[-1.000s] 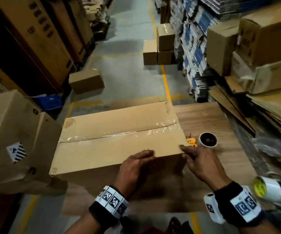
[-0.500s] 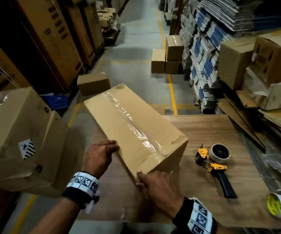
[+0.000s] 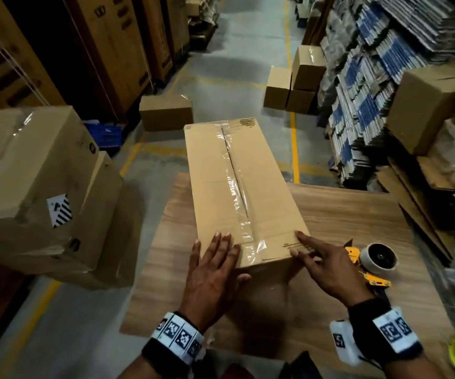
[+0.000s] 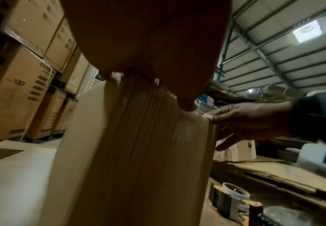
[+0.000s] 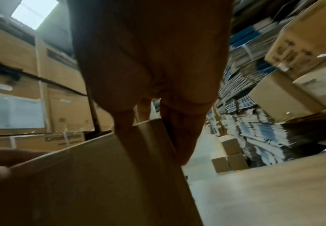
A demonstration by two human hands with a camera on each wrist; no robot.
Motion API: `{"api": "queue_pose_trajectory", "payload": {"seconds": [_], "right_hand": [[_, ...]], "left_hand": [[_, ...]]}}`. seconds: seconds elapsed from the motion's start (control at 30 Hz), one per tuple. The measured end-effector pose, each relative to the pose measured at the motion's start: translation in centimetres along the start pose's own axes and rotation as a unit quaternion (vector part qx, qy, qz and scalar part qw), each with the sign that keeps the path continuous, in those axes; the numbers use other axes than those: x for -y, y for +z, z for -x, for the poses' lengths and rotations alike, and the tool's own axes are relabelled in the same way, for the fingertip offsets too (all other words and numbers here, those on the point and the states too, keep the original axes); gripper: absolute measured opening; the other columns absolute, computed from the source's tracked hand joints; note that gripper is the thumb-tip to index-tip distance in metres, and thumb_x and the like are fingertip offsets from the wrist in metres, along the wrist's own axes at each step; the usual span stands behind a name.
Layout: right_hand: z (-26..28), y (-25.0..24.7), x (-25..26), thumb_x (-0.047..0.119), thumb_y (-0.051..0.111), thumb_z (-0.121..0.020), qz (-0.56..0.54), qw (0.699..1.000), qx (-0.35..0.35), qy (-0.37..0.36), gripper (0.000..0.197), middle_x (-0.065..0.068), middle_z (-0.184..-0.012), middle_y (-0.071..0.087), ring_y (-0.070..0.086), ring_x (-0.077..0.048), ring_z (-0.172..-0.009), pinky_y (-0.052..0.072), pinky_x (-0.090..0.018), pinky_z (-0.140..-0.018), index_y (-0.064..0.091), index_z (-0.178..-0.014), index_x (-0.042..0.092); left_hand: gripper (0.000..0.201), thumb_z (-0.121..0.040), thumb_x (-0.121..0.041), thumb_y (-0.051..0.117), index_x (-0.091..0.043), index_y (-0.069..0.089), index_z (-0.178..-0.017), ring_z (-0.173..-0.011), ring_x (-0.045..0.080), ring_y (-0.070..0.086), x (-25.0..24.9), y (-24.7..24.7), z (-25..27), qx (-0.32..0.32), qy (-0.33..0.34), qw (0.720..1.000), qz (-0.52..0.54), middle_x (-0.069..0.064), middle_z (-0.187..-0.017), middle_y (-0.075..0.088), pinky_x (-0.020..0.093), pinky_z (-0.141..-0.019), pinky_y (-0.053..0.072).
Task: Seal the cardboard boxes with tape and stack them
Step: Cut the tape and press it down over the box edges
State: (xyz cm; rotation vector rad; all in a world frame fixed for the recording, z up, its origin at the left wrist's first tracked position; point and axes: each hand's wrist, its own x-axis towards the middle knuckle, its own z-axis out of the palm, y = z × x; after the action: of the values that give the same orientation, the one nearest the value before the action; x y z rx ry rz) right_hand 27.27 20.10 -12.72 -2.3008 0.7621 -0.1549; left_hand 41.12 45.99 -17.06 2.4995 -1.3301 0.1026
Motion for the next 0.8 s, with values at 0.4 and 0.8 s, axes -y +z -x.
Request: {"api": "queue_pose_trajectory", "payload": {"seconds": [0.4, 0.8], "right_hand": [[0.9, -1.3, -3.8, 0.074, 0.054, -0.085, 0.046, 0.994, -0.03, -0.097, 0.059, -0.002, -0.095, 0.079, 0.076, -0.025, -0.083, 0.059, -0.041, -0.067, 0.067, -0.132, 0.042], [0.6, -1.7, -5.9, 0.071, 0.048, -0.092, 0.067, 0.991, -0.016, -0.113, 0.057, 0.006, -0.116, 0.075, 0.072, -0.021, -0.095, 0.058, -0.039, -0.069, 0.052, -0.145, 0.048]], "left_hand": [[0.069, -0.101, -0.053, 0.035, -0.013, 0.041, -0.158, -0.157, 0.03, 0.023, -6.8, 2.0, -4.0, 0.063, -0.009, 0.989, -0.133, 0.008, -0.166, 0.037, 0.073, -0.119, 0.013], [0.063, -0.1, -0.045, 0.037, -0.015, 0.048, -0.154, -0.157, 0.034, 0.023, -9.0, 2.9, -4.8, 0.057, 0.004, 0.988, -0.146, 0.008, -0.163, 0.043, 0.073, -0.12, 0.007]]}}
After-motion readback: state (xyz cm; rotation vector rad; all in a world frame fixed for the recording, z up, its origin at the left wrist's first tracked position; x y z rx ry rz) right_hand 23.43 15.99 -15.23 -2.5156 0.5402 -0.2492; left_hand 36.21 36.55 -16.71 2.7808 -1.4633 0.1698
